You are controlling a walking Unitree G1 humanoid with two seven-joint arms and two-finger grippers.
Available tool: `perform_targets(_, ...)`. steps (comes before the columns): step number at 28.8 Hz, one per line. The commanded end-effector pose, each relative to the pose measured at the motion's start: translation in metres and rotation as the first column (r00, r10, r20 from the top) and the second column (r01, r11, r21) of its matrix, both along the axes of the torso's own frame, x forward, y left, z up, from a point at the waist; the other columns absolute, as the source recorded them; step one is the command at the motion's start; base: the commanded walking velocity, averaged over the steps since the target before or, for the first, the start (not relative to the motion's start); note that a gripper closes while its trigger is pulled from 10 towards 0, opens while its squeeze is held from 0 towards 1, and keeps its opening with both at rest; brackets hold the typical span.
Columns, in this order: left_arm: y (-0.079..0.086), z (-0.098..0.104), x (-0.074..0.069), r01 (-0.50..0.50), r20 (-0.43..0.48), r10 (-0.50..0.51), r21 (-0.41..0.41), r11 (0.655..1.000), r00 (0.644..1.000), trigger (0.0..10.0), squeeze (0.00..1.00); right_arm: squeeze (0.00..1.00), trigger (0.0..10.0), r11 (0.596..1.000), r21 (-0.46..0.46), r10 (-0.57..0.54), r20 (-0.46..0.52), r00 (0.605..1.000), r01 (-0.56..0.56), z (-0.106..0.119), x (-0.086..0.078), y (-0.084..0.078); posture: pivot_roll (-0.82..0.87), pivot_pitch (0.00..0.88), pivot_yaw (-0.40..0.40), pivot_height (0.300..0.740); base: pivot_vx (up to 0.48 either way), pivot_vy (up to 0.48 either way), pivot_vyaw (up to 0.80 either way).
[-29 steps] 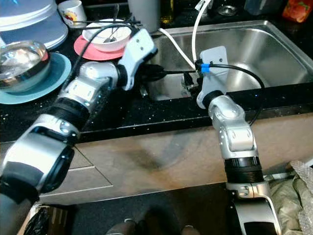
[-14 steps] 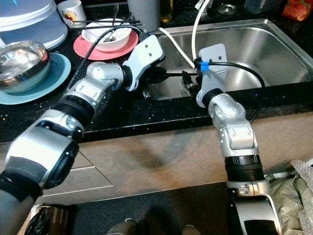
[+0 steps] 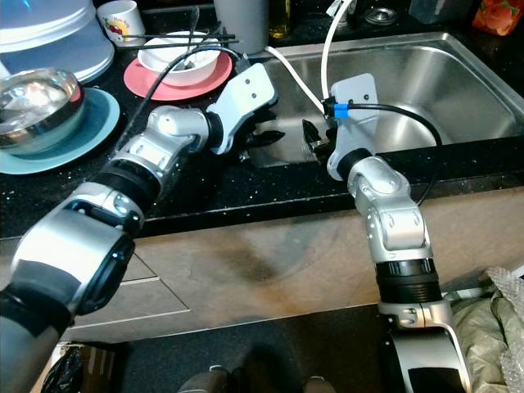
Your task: Kitchen organization
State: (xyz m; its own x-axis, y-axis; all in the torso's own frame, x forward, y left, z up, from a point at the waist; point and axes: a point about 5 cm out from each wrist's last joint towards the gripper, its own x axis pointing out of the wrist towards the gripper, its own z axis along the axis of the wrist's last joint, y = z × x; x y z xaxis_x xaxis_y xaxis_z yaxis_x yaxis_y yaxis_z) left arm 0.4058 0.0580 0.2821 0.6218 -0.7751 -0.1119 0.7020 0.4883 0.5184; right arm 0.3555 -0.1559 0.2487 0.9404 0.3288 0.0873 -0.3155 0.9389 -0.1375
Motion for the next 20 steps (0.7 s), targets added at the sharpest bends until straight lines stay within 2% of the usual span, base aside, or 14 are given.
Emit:
perform_targets(1,0.003,0.014,0.001,-0.015,0.004,0.015,-0.062,0.998,1.000,10.0,0.00,0.00,10.0,1.000,0.008,0.023,-0.009,1.000,-0.023,-0.001,0.000,0.005,0.03,0.130,0.052,0.740,0.000,0.000,0.00)
perform_targets(3,0.005,0.019,0.002,-0.023,0.001,0.024,-0.092,0.995,1.000,10.0,0.00,0.00,10.0,1.000,0.008,0.024,-0.009,1.000,-0.024,0.000,0.000,0.005,0.03,0.130,0.052,0.740,0.000,0.000,0.00)
perform_targets(4,0.011,0.026,0.003,-0.046,-0.008,0.045,-0.143,0.989,0.999,10.0,0.00,0.00,10.0,1.000,0.010,0.024,-0.007,1.000,-0.024,0.000,0.000,0.005,0.03,0.127,0.049,0.740,0.000,0.000,0.00)
perform_targets(6,0.038,0.044,0.006,-0.135,-0.010,0.137,-0.251,0.958,0.991,10.0,0.00,0.00,10.0,1.000,0.016,0.026,-0.003,1.000,-0.026,0.002,0.000,0.005,0.03,0.121,0.034,0.740,0.000,0.000,0.00)
perform_targets(7,0.038,0.044,0.006,-0.135,-0.010,0.137,-0.251,0.958,0.991,10.0,0.00,0.00,10.0,1.000,0.016,0.026,-0.003,1.000,-0.026,0.002,0.000,0.005,0.03,0.121,0.034,0.740,0.000,0.000,0.00)
perform_targets(8,0.074,0.055,0.007,-0.274,-0.024,0.282,-0.326,0.905,0.959,10.0,0.00,0.00,10.0,0.999,0.026,0.038,-0.002,0.999,-0.038,0.002,0.000,0.007,0.03,0.119,0.018,0.740,0.000,0.000,0.00)
perform_targets(9,0.084,0.057,0.007,-0.312,-0.027,0.322,-0.331,0.891,0.946,10.0,0.00,0.00,10.0,0.999,0.029,0.042,-0.002,0.999,-0.042,0.002,-0.001,0.008,0.03,0.119,0.018,0.740,0.000,0.000,0.00)
perform_targets(10,0.084,0.057,0.007,-0.312,-0.027,0.322,-0.331,0.891,0.946,10.0,0.00,0.00,10.0,0.999,0.029,0.042,-0.002,0.999,-0.042,0.002,-0.001,0.008,0.03,0.119,0.018,0.740,0.000,0.000,0.00)
perform_targets(13,0.118,0.061,0.002,-0.422,0.017,0.452,-0.325,0.846,0.892,10.0,0.00,0.00,10.0,0.997,0.038,0.067,0.003,0.998,-0.067,0.003,-0.001,0.013,0.04,0.116,-0.004,0.740,0.000,0.000,0.00)
perform_targets(14,0.134,0.062,-0.003,-0.463,0.042,0.502,-0.328,0.823,0.864,10.0,0.00,0.00,10.0,0.996,0.041,0.082,0.005,0.997,-0.082,0.003,-0.001,0.016,0.04,0.116,-0.012,0.740,0.000,0.000,0.00)
perform_targets(16,0.153,0.064,-0.012,-0.502,0.066,0.552,-0.336,0.797,0.831,10.0,0.00,0.00,10.0,0.994,0.043,0.102,0.008,0.995,-0.102,0.003,-0.001,0.021,0.05,0.116,-0.018,0.740,0.000,0.000,0.00)
perform_targets(17,0.165,0.062,-0.021,-0.525,0.067,0.576,-0.336,0.782,0.815,10.0,1.00,0.00,10.0,0.992,0.045,0.115,0.010,0.993,-0.115,0.004,-0.001,0.024,0.05,0.115,-0.017,0.740,0.000,0.000,0.00)
perform_targets(19,0.172,0.061,-0.027,-0.539,0.064,0.589,-0.334,0.774,0.806,10.0,1.00,0.00,10.0,0.991,0.046,0.122,0.011,0.992,-0.122,0.004,-0.001,0.026,0.05,0.115,-0.017,0.740,0.000,0.000,0.00)
perform_targets(20,0.179,0.057,-0.035,-0.551,0.055,0.594,-0.315,0.773,0.802,10.0,1.00,0.00,10.0,0.990,0.048,0.132,0.013,0.991,-0.132,0.004,-0.001,0.029,0.05,0.114,-0.018,0.740,0.000,0.000,0.00)
